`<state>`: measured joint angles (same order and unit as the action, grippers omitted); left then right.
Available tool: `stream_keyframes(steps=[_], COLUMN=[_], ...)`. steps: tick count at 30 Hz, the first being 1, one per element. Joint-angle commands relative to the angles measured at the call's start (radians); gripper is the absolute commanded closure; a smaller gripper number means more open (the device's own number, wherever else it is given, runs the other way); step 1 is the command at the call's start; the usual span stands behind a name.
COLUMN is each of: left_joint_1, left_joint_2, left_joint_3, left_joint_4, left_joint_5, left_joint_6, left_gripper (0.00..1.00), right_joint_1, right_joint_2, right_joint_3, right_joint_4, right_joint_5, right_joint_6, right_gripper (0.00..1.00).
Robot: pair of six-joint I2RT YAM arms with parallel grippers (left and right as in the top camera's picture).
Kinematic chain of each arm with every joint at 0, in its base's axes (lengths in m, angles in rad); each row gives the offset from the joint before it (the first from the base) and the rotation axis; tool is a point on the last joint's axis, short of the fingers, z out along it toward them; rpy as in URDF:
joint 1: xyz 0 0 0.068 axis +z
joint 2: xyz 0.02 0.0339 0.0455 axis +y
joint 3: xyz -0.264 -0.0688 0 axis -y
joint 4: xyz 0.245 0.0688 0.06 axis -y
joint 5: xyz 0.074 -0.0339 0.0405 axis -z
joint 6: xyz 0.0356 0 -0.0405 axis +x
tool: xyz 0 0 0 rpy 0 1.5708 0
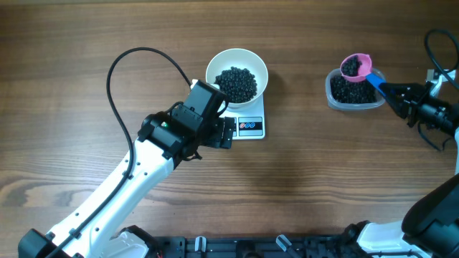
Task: Scoop item into bowl and weigh 150g on scale
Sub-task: 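Lift the filled scoop and carry it over the white bowl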
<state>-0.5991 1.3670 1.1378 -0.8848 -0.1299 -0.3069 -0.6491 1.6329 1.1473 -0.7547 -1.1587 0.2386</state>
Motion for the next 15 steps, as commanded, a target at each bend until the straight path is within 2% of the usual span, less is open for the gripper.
stream_keyframes(steps=[1,7,15], left_joint_1=[0.008,0.008,0.008], left_joint_2=[0.008,0.008,0.008], left_joint_3=[-0.006,-0.006,-0.006], left_joint_4=[0.003,0.003,0.003], left_joint_5=[0.005,0.005,0.005], left_joint_6=[0.015,0.015,0.015], left_gripper=[0.0,0.0,0.0], right_joint_1=[0.004,0.063,0.286], right_joint_2=[-0.014,-0.025,-0.025], right_joint_3=[0.005,0.005,0.005], right_joint_4=[0.002,0.005,0.109], right_joint_5=[-0.094,-0.153,-0.151], right_joint_6=[0.0,0.032,0.135], right_gripper=[0.96,0.96,0.96])
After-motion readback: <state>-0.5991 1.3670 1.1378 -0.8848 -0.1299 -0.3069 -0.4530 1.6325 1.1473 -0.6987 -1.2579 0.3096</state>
